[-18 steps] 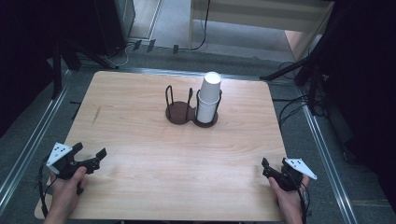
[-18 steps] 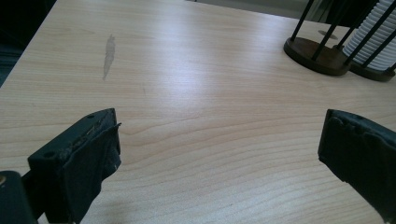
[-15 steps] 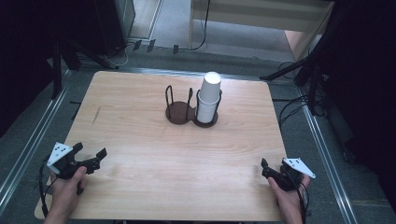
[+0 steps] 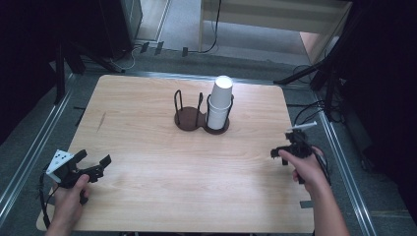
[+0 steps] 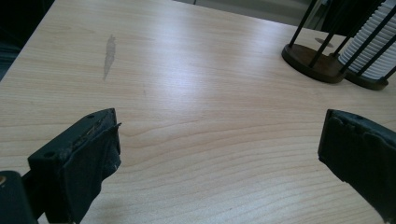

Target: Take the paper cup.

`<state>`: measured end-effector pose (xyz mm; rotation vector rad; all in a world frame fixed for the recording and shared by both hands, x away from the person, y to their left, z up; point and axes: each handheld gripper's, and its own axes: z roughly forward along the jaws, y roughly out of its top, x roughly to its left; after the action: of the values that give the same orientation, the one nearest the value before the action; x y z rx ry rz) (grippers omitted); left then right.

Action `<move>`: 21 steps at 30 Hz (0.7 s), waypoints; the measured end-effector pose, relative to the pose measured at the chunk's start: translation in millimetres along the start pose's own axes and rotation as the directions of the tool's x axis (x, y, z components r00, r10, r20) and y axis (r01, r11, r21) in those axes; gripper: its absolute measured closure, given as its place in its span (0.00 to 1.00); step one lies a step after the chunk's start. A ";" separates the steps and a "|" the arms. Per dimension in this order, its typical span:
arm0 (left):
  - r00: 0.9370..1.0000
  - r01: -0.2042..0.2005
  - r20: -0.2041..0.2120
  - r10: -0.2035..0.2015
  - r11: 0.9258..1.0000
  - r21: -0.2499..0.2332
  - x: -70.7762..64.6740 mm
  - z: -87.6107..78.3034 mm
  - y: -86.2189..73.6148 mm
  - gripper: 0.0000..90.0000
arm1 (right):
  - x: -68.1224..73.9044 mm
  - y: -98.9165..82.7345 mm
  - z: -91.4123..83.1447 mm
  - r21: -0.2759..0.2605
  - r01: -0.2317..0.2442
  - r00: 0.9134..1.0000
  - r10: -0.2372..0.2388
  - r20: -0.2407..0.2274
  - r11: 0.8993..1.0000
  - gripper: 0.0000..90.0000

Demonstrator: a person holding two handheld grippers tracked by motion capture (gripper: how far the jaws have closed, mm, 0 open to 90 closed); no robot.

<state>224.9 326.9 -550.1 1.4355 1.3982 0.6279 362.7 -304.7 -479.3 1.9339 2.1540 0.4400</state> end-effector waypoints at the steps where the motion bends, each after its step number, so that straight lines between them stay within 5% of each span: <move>1: 1.000 0.002 0.000 -0.002 1.000 -0.003 0.0 -0.5 -0.1 0.00 | -0.2 14.4 -3.8 0.033 -0.021 1.000 0.020 0.006 0.999 0.17; 2: 1.000 0.006 0.004 -0.006 1.000 -0.008 0.4 -1.4 -0.4 0.00 | 3.2 35.4 -10.3 0.070 -0.031 0.999 0.029 0.036 0.997 0.16; 7: 1.000 0.001 0.008 -0.001 1.000 -0.016 0.2 -2.9 -1.0 0.00 | 20.5 80.5 -25.8 0.198 -0.058 0.993 0.037 0.108 0.978 0.16; 21: 1.000 -0.014 0.013 0.014 1.000 -0.014 -1.7 -1.9 -1.5 0.00 | 51.7 133.9 -69.7 0.202 -0.115 0.986 0.087 0.143 0.973 0.16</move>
<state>222.3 325.6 -550.3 1.4368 1.3725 0.6348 456.6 -246.4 -364.2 2.1240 2.0965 0.0971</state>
